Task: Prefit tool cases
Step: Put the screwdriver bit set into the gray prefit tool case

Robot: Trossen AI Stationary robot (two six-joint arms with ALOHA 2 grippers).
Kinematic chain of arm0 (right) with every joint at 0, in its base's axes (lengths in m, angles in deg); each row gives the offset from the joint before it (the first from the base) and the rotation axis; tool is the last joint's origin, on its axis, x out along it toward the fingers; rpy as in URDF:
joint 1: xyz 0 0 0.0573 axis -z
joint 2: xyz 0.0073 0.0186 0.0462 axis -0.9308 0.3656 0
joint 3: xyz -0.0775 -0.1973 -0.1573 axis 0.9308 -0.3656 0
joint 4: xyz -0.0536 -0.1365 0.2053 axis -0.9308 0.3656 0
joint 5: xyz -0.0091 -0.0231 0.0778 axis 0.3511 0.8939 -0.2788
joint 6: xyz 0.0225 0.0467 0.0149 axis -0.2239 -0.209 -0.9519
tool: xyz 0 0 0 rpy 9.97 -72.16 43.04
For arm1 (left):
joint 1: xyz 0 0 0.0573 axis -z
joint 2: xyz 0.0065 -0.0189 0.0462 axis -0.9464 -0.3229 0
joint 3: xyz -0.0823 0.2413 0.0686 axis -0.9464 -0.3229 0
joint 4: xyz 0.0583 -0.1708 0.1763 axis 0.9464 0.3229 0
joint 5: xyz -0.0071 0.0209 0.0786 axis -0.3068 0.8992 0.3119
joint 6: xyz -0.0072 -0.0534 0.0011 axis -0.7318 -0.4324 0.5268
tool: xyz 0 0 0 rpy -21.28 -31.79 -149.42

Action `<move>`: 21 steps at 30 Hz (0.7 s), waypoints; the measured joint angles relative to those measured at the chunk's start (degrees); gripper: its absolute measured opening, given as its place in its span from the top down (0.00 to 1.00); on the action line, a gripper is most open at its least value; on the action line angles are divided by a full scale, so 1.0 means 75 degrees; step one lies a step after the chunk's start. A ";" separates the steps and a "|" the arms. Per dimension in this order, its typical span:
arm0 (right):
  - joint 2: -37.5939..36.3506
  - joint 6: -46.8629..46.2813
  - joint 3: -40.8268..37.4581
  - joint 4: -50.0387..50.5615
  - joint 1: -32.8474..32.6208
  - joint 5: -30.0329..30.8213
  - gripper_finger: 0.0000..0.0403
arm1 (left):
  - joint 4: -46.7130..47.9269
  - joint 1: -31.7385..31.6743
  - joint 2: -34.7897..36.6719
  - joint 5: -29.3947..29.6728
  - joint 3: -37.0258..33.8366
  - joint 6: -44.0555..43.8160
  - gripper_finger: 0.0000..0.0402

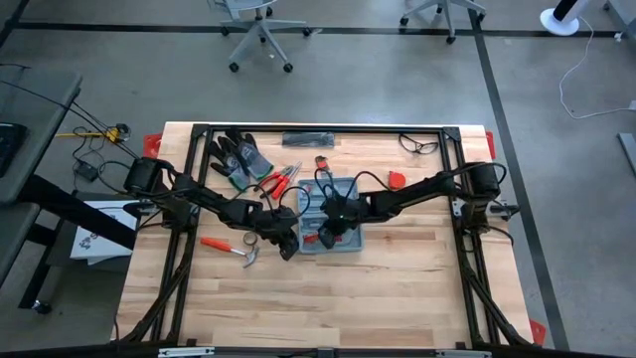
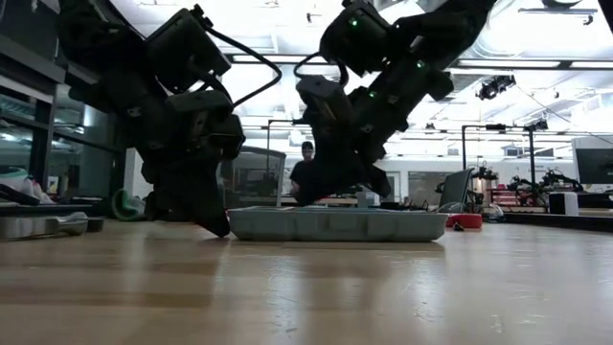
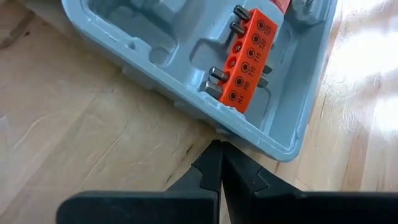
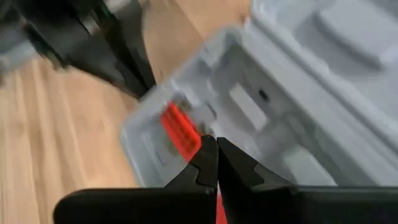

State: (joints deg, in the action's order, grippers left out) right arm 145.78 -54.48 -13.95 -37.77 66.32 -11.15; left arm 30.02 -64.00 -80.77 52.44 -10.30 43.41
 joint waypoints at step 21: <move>0.0318 -0.0032 0.0003 -0.0214 -0.0106 -0.0460 1.00 | 0.0047 -0.0010 0.0006 0.0063 0.0000 0.0078 1.00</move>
State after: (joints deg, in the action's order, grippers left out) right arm 148.17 -54.72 -13.92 -39.38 65.53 -14.60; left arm 30.36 -64.08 -80.72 52.92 -10.30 43.99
